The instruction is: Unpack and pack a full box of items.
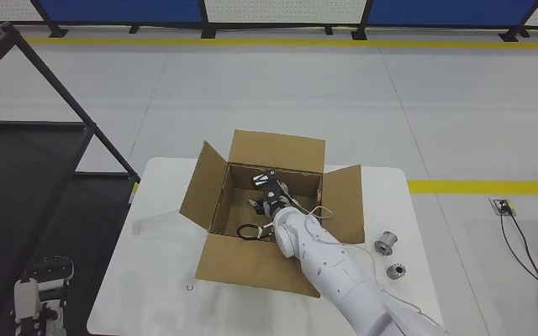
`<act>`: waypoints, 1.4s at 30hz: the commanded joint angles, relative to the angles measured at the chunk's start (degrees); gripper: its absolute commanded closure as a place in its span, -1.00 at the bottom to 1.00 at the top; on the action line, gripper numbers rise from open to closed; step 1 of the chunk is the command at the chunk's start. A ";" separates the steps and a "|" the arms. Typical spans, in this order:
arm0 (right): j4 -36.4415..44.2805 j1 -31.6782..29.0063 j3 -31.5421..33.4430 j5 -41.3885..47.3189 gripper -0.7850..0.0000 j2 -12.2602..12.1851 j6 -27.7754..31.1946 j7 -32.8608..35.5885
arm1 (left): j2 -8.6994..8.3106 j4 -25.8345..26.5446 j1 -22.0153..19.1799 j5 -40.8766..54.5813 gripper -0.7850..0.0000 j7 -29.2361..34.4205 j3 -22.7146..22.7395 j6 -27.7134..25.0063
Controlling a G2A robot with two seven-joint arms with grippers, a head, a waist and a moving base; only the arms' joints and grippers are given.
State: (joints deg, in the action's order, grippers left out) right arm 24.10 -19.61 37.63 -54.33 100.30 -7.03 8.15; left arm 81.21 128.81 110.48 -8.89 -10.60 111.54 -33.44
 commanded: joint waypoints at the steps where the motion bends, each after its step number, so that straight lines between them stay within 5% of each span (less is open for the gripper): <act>1: 1.28 -0.57 0.45 -0.82 -1.00 -0.41 -0.41 -0.55 | 0.00 0.00 0.00 0.00 -1.00 0.00 0.00 0.00; 10: 16.90 -7.37 5.51 -7.65 -1.00 -5.05 -3.41 -7.60 | 0.00 0.00 0.00 0.00 -1.00 0.00 0.00 0.00; 18: 64.44 -33.17 19.85 -27.10 -1.00 -14.53 0.12 1.04 | 0.00 0.00 0.00 0.00 -1.00 0.00 0.00 0.00; 22: 78.62 -42.98 24.83 -31.51 -1.00 -16.58 5.70 3.56 | 0.00 0.00 0.00 0.00 -1.00 0.00 0.00 0.00; 38: 80.02 -44.02 25.30 -31.97 -1.00 -16.75 6.15 3.71 | 0.00 0.00 0.00 0.00 -1.00 0.00 0.00 0.00; 42: 86.07 -48.06 30.11 -33.25 -1.00 -17.58 6.86 0.32 | 0.00 0.00 0.00 0.00 -1.00 0.00 0.00 0.00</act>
State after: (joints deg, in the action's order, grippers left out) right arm 107.64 -65.83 65.39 -87.22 83.06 -0.17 9.47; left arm 81.21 128.81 110.48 -8.89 -10.60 111.54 -33.44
